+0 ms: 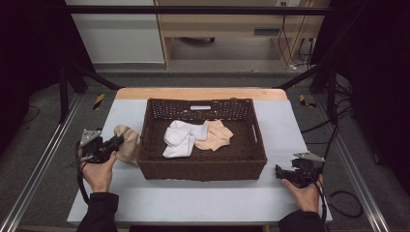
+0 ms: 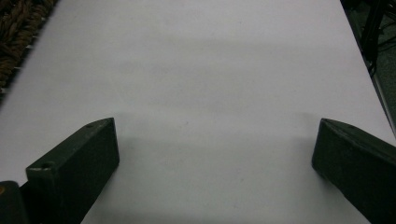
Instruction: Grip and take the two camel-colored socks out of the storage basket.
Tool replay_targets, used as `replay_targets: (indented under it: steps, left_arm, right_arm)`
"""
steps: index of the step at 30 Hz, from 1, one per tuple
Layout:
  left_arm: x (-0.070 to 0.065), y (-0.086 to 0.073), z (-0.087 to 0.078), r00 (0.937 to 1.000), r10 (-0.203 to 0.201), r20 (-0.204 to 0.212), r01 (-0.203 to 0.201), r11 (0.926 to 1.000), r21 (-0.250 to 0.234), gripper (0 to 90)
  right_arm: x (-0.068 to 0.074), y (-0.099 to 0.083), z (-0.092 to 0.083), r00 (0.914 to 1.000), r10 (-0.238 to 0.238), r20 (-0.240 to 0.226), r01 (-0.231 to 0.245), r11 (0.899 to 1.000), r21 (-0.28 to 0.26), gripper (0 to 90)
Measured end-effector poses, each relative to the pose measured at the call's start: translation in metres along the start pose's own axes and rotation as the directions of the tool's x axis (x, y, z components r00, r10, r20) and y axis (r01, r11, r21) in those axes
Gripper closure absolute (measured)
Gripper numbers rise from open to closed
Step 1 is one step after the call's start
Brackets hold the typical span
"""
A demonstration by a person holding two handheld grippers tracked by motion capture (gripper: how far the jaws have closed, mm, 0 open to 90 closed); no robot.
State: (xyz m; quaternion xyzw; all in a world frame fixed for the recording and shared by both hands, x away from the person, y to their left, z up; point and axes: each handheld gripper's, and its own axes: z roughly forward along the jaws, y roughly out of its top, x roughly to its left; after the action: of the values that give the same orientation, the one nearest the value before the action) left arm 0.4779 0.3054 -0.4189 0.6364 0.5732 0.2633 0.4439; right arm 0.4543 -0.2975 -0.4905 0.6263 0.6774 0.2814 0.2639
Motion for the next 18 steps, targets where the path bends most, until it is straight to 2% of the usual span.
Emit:
replay_targets:
  steps: [4,9,10,12,14,16,18]
  left_arm:
    - [0.002,-0.008,0.012,0.9998,0.021,-0.007,-0.021,0.9973,0.07,78.1]
    - [0.003,-0.015,0.02,0.9989,0.043,-0.02,-0.041,0.9937,0.104,71.4]
    - [0.003,-0.016,0.02,0.9985,0.048,-0.025,-0.045,0.9934,0.106,65.8]
    - [0.003,-0.017,0.021,0.9981,0.052,-0.034,-0.048,0.9936,0.102,63.7]
    - [0.004,-0.018,0.021,0.998,0.049,-0.04,-0.045,0.9938,0.102,54.7]
    - [0.004,-0.018,0.02,0.997,0.05,-0.059,-0.045,0.9954,0.085,42.1]
    - [0.004,-0.016,0.017,0.9966,0.049,-0.066,-0.044,0.9964,0.073,35.3]
  right_arm:
    - [0.0,0.0,0.0,1.0,-0.001,0.0,0.001,1.0,0.0,1.0]
    - [0.0,0.0,0.0,1.0,0.0,0.0,0.0,1.0,0.0,1.0]
    - [0.0,0.0,0.0,1.0,0.0,0.0,0.0,1.0,0.0,1.0]
    - [0.0,0.0,0.0,1.0,-0.001,0.0,0.001,1.0,0.0,1.0]
    - [0.0,0.0,0.0,1.0,0.0,0.0,0.0,1.0,0.0,1.0]
    - [0.0,0.0,0.0,1.0,0.0,0.0,0.0,1.0,-0.001,1.0]
    - [0.0,0.0,0.0,1.0,-0.001,0.001,0.001,1.0,0.0,1.0]
